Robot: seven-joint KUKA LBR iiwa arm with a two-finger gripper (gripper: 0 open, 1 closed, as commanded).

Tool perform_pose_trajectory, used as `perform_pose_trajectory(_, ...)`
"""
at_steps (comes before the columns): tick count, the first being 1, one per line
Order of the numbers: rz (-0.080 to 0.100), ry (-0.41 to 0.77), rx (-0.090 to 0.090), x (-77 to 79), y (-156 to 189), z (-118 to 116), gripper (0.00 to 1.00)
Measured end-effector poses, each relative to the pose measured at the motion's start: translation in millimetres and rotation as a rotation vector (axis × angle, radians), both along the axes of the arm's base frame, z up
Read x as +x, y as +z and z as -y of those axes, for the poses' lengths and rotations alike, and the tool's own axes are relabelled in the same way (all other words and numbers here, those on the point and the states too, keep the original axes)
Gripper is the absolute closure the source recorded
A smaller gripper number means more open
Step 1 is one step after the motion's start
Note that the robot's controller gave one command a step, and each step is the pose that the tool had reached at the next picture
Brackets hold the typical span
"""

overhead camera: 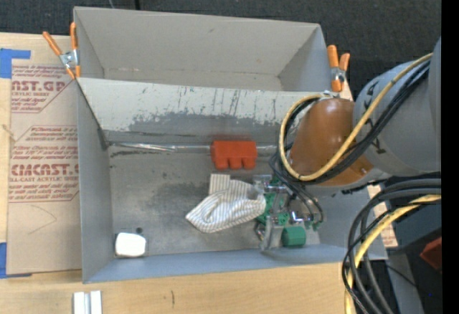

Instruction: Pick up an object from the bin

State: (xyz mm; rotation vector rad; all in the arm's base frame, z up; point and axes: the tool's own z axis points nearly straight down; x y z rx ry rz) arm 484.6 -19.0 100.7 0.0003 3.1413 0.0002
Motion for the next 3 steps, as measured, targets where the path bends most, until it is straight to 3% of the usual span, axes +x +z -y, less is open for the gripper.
perform_pose_trajectory(1, 0.005, -0.116, 0.001, 6.7, -30.6, -3.8, 1.0)
perform_pose_trajectory(2, 0.005, -0.116, 0.001, 6.7, -30.6, -3.8, 1.0)
perform_pose_trajectory(3, 0.015, -0.112, 0.002, -1.4, 148.3, -7.6, 1.0)
